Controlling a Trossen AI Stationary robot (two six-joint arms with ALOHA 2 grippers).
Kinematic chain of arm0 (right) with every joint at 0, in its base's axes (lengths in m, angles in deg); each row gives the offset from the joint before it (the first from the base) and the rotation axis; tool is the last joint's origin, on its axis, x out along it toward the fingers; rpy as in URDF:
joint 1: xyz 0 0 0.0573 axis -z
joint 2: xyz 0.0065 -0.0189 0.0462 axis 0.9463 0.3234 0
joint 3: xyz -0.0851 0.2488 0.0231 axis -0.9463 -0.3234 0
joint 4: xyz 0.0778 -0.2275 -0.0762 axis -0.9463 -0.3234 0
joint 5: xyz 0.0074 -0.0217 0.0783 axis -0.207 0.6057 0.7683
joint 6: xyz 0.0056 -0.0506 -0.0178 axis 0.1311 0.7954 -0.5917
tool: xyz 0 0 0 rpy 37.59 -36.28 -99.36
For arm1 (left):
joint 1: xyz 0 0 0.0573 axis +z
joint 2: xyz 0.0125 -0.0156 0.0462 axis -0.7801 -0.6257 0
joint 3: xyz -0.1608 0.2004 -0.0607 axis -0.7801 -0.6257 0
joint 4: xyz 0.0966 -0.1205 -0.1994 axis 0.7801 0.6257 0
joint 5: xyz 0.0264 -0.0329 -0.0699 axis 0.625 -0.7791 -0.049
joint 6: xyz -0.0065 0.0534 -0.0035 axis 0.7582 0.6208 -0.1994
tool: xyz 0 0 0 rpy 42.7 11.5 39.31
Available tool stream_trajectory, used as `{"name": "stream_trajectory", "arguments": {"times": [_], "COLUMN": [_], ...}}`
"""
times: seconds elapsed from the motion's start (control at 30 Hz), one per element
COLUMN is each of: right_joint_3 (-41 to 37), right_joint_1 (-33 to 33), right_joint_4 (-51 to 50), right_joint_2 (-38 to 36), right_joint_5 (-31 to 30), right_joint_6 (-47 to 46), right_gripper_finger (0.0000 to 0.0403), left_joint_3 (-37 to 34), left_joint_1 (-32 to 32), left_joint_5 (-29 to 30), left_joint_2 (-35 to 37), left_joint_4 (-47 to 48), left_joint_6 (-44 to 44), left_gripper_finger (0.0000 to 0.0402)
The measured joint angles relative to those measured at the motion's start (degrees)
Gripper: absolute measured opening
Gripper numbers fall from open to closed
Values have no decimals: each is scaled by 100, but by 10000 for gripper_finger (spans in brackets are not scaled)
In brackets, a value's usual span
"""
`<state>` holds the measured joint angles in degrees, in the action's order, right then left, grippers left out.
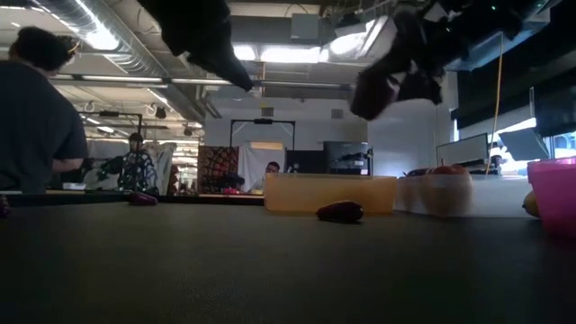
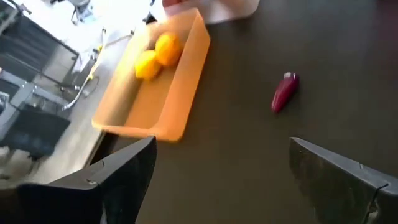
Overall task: Sort produce into baskets
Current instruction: Put the red apple into the white bin
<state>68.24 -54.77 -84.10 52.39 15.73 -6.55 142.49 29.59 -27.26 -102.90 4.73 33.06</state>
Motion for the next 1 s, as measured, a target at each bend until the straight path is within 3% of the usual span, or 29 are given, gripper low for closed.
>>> {"name": "stream_trajectory", "arguments": {"times": [0.27,0.6,1.0], "right_joint_3": [0,0,0], "right_joint_1": [1426,3024,4157], "right_joint_4": [-994,-1125,-1012], "right_joint_2": [-218,111,956], "right_joint_5": [-292,-342,-240], "right_joint_6": [645,1296,1504], "right_gripper_finger": [229,229,230], "left_joint_3": [-1,-1,-1], "left_joint_1": [-46,-43,-43], "left_joint_5": [-14,-7,-7], "left_joint_2": [-149,-245,-245], "left_joint_4": [-84,-69,-69], "left_joint_6": [-128,-215,-214], "left_gripper_finger": [358,358,359]}}
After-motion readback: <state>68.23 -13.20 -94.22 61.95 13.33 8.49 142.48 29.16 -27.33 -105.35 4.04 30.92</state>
